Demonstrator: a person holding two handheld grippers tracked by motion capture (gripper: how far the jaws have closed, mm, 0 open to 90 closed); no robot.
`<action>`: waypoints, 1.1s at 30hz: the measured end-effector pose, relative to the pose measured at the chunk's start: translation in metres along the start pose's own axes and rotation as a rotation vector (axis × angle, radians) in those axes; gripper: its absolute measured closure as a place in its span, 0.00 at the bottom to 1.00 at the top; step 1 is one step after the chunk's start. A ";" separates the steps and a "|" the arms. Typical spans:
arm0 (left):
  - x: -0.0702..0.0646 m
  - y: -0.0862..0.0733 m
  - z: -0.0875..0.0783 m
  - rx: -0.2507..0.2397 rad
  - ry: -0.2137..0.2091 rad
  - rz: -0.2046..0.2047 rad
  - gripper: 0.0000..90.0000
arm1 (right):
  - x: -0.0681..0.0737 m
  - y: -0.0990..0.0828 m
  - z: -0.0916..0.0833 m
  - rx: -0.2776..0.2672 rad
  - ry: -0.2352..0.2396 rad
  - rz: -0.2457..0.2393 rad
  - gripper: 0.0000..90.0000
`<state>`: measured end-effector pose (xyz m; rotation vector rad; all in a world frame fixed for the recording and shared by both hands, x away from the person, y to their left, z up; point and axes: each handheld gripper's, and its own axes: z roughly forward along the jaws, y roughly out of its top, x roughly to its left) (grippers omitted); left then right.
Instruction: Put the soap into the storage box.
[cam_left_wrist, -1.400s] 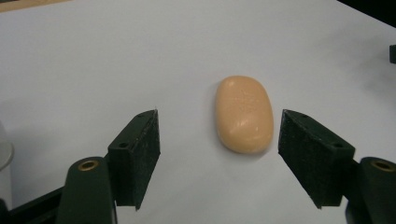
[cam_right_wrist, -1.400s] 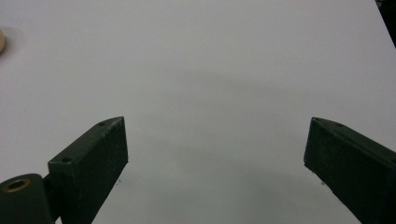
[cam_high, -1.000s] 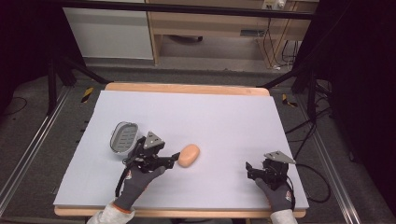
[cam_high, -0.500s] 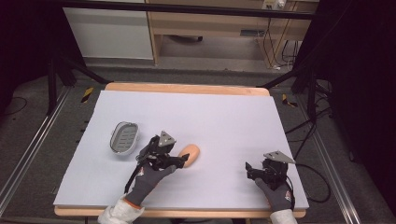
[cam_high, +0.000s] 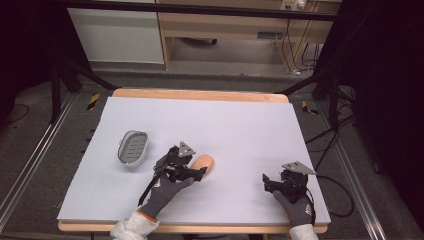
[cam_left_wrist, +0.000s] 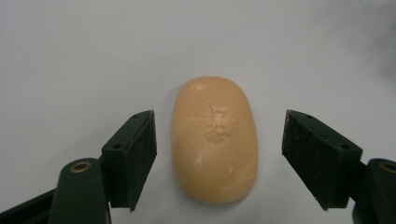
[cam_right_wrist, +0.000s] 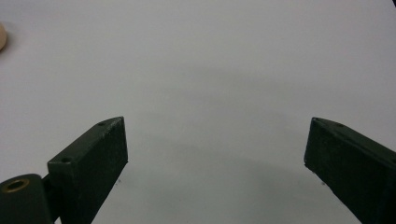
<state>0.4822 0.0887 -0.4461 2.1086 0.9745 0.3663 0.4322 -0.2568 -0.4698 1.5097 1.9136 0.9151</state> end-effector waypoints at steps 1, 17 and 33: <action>0.000 0.000 0.001 0.004 0.000 0.003 0.28 | 0.000 0.000 0.000 0.001 0.001 0.000 0.07; -0.002 0.000 0.026 0.080 0.018 0.023 0.28 | 0.000 0.000 0.001 0.010 0.009 0.003 0.07; -0.002 -0.004 0.039 0.118 0.022 0.022 0.33 | 0.001 0.000 0.002 0.018 0.016 -0.003 0.07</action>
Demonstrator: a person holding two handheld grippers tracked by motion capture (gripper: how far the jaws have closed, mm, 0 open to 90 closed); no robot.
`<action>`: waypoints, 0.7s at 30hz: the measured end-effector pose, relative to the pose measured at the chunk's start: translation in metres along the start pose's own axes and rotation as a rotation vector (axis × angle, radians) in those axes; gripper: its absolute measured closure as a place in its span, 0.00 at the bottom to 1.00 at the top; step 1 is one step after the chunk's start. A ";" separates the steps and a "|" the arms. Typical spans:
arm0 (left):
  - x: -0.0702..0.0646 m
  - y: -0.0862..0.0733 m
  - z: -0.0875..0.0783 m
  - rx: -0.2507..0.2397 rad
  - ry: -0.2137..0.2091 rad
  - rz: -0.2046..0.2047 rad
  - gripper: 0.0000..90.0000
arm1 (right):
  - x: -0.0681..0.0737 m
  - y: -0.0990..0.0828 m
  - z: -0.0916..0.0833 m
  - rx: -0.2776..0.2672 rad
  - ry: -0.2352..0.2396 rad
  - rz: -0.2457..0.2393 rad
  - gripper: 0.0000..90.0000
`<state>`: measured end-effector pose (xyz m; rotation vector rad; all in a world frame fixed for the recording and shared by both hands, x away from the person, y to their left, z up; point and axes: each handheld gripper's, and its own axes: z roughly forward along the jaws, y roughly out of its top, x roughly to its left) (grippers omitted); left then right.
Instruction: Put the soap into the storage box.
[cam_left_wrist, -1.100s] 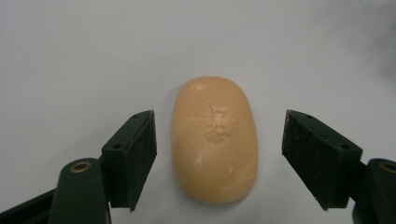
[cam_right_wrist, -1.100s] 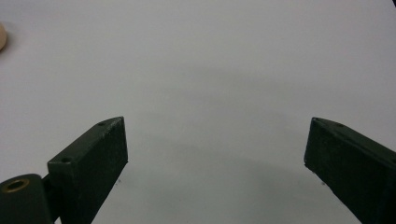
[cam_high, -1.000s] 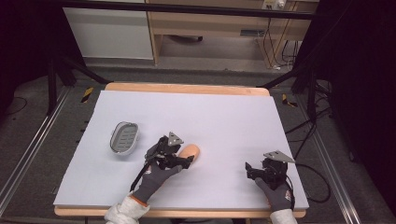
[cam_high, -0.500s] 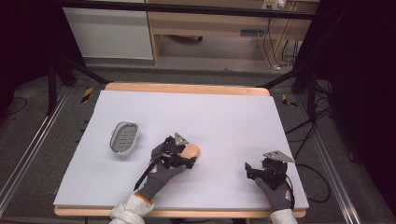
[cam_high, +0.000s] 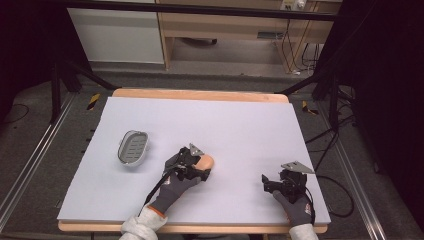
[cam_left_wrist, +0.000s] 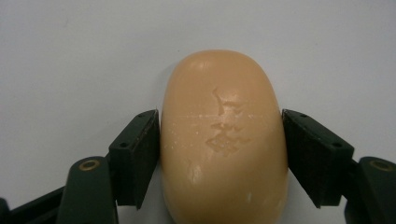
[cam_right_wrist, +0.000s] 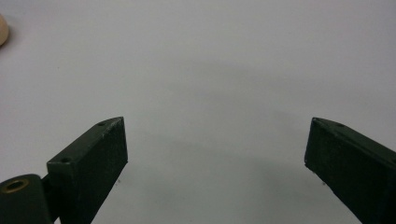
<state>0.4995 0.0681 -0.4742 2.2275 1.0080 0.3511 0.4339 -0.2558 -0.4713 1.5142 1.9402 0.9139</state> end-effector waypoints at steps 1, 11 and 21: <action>0.000 0.000 0.000 -0.001 0.002 0.002 0.33 | 0.000 0.000 0.000 -0.001 -0.001 -0.003 0.07; -0.003 0.001 0.001 0.005 0.014 0.004 0.34 | 0.000 0.000 0.001 0.001 -0.003 -0.007 0.07; -0.005 0.002 0.000 0.015 0.024 0.009 0.35 | 0.000 0.000 0.001 0.005 -0.001 -0.007 0.07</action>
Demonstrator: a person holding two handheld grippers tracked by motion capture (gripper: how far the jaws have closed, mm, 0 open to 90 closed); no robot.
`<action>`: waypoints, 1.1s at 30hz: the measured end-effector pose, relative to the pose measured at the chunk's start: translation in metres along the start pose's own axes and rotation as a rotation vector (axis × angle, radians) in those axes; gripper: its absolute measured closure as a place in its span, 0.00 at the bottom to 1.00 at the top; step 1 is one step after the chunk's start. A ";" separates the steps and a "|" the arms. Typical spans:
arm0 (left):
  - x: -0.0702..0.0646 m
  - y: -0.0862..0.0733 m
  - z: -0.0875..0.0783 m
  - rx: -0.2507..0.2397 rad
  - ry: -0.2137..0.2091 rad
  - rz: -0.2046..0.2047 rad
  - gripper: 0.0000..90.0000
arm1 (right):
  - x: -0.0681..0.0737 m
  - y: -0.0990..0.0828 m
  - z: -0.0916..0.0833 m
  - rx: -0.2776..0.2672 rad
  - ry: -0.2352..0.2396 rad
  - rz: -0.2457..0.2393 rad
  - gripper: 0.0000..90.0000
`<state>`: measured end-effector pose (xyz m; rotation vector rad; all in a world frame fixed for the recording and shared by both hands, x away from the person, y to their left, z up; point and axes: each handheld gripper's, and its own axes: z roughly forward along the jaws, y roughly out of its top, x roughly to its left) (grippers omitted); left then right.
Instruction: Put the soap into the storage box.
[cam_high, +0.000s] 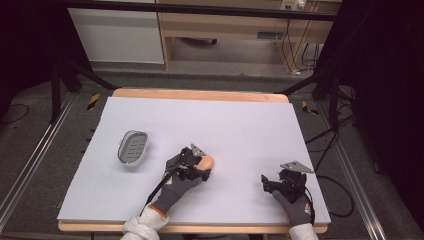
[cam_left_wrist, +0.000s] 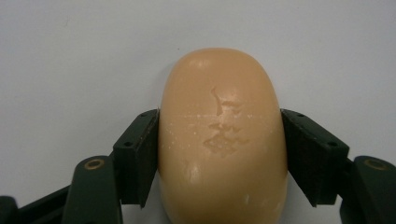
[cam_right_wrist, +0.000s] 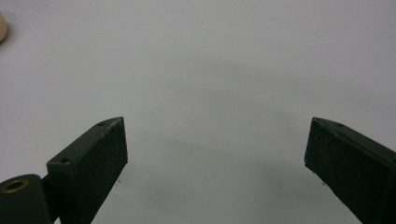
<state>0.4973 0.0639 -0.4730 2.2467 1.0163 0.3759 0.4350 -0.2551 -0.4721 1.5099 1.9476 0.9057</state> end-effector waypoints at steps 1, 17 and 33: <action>0.000 0.000 0.000 0.000 0.000 0.000 0.35 | 0.000 0.000 0.000 0.000 0.000 0.000 0.07; 0.006 0.001 -0.038 -0.061 -0.016 0.004 0.35 | 0.000 0.000 0.000 -0.001 0.002 -0.002 0.07; 0.025 -0.016 -0.073 -0.098 0.009 -0.021 0.35 | 0.001 0.001 0.000 0.002 -0.003 0.003 0.07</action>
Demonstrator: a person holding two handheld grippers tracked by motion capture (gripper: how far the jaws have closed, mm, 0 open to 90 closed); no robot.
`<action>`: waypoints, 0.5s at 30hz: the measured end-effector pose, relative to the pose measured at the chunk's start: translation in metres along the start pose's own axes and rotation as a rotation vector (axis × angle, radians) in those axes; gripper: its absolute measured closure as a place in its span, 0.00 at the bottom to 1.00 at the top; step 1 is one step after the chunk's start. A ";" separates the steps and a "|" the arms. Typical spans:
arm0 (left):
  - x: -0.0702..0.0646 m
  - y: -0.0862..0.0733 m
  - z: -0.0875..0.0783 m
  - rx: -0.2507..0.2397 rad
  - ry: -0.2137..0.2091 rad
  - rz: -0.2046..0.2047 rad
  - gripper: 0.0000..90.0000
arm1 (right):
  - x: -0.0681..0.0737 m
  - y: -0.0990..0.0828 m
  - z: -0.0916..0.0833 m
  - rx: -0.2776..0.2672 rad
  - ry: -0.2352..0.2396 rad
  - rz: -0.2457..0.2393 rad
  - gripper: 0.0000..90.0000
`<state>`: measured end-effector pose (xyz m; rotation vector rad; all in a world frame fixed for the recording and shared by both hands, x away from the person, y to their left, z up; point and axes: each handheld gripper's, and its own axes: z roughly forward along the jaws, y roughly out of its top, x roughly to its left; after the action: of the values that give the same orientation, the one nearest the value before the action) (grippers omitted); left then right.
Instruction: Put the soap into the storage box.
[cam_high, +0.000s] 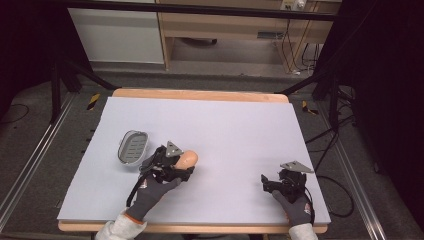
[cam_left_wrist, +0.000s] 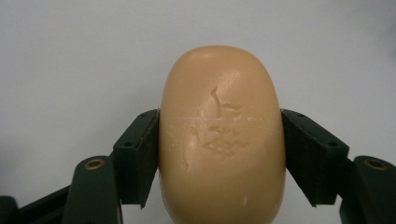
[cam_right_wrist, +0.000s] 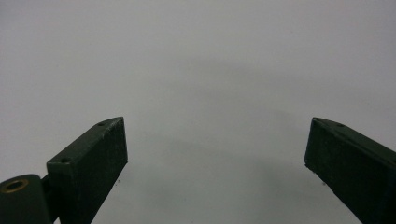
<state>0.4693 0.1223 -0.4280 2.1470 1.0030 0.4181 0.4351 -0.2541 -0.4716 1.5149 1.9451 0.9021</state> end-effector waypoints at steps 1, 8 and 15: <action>0.001 -0.001 -0.002 -0.005 0.001 -0.005 0.35 | 0.000 0.000 0.000 0.000 0.000 0.000 0.07; 0.012 -0.011 -0.017 -0.029 0.012 -0.034 0.35 | 0.000 0.000 0.000 -0.002 0.000 -0.004 0.07; 0.022 -0.018 -0.031 -0.048 0.024 -0.057 0.35 | 0.001 -0.001 0.000 -0.001 0.001 -0.003 0.07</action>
<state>0.4569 0.1616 -0.4196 2.0701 1.0549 0.4370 0.4344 -0.2528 -0.4720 1.5109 1.9464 0.9028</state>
